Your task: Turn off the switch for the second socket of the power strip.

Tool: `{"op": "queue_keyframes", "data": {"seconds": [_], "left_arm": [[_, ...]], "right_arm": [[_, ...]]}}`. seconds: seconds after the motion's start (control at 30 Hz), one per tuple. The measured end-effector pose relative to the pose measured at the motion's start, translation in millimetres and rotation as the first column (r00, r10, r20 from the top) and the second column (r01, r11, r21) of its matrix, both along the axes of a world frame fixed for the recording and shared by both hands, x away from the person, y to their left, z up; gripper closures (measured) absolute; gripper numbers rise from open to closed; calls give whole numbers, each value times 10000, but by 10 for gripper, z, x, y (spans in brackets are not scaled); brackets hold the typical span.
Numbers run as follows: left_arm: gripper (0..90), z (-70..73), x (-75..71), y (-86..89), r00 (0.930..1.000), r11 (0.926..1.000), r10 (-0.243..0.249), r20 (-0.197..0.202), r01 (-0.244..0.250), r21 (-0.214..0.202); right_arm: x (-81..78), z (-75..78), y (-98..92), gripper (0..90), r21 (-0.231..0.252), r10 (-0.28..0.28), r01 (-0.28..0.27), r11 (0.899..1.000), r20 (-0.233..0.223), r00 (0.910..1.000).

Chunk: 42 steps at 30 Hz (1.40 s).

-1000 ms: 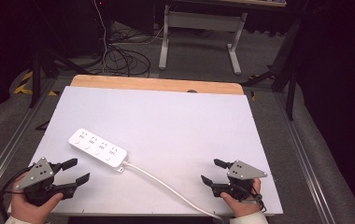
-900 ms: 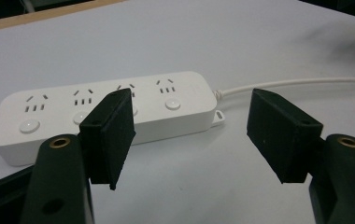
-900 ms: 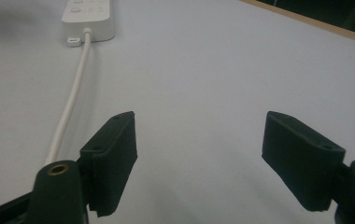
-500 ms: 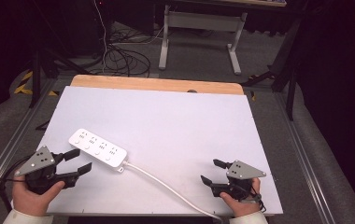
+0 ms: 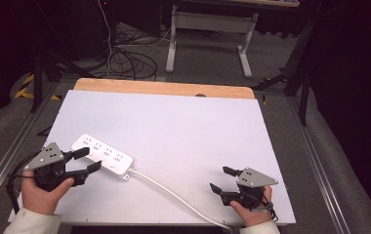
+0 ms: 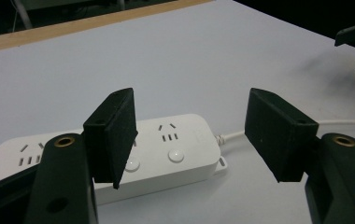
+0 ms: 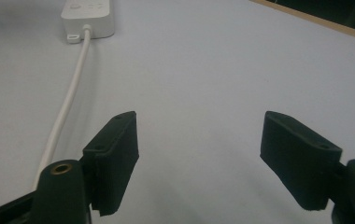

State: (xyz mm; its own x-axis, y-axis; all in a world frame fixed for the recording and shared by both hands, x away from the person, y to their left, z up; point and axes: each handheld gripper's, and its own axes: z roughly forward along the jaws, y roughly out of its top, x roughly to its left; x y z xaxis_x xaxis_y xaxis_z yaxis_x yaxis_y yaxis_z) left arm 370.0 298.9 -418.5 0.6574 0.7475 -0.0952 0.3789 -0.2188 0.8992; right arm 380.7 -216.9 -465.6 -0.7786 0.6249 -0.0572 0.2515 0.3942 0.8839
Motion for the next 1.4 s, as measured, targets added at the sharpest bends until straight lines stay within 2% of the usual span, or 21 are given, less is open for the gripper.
{"op": "queue_keyframes", "data": {"seconds": [0.47,0.5,0.53,0.63,0.83,0.9,1.0,1.17,1.23,1.27,1.3,1.33,1.4], "left_arm": [[370,-23,220,-68,10000,9996,62,-55,-60,285],[371,-31,232,-79,9999,9998,80,-139,-77,198],[372,-35,252,-78,9999,9994,102,-77,-99,319],[373,-59,293,-93,9996,9995,134,-231,-128,281],[411,-84,344,-96,9996,9990,104,-268,-92,445],[456,-94,356,-93,9998,9982,48,-205,-36,591],[585,-108,369,-88,9998,9966,-98,-150,110,813],[898,-125,395,-74,9986,9942,-216,-489,266,1038],[900,-132,408,-79,9979,9947,-166,-631,228,999],[900,-135,426,-86,9972,9920,-75,-741,168,1252],[900,-135,426,-86,9972,9920,-75,-741,168,1252],[900,-141,442,-93,9956,9905,-52,-938,180,1360],[900,-143,453,-91,9956,9891,16,-942,123,1469]], "right_arm": [[5,-2,-4,287,23,-2,2,10000,-3,10000],[4,-2,-4,287,2,-5,5,10000,-9,10000],[5,-2,-4,288,5,-2,2,10000,-6,10000],[7,-3,-8,288,2,-3,3,10000,-13,10000],[8,-5,-12,296,61,27,-26,10000,-20,10000],[9,-5,-12,296,43,36,-36,10000,-13,10000],[10,-5,-13,307,66,25,-25,10000,-21,10000],[15,-6,-24,314,68,35,-35,10000,-17,10000],[15,-7,-24,315,80,29,-29,10000,-26,10000],[16,-7,-25,316,84,25,-25,10000,-27,10000],[14,-7,-25,316,92,28,-28,10000,-34,10000],[15,-7,-25,315,89,24,-24,10000,-24,10000],[15,-7,-25,316,86,25,-25,10000,-22,10000]]}}
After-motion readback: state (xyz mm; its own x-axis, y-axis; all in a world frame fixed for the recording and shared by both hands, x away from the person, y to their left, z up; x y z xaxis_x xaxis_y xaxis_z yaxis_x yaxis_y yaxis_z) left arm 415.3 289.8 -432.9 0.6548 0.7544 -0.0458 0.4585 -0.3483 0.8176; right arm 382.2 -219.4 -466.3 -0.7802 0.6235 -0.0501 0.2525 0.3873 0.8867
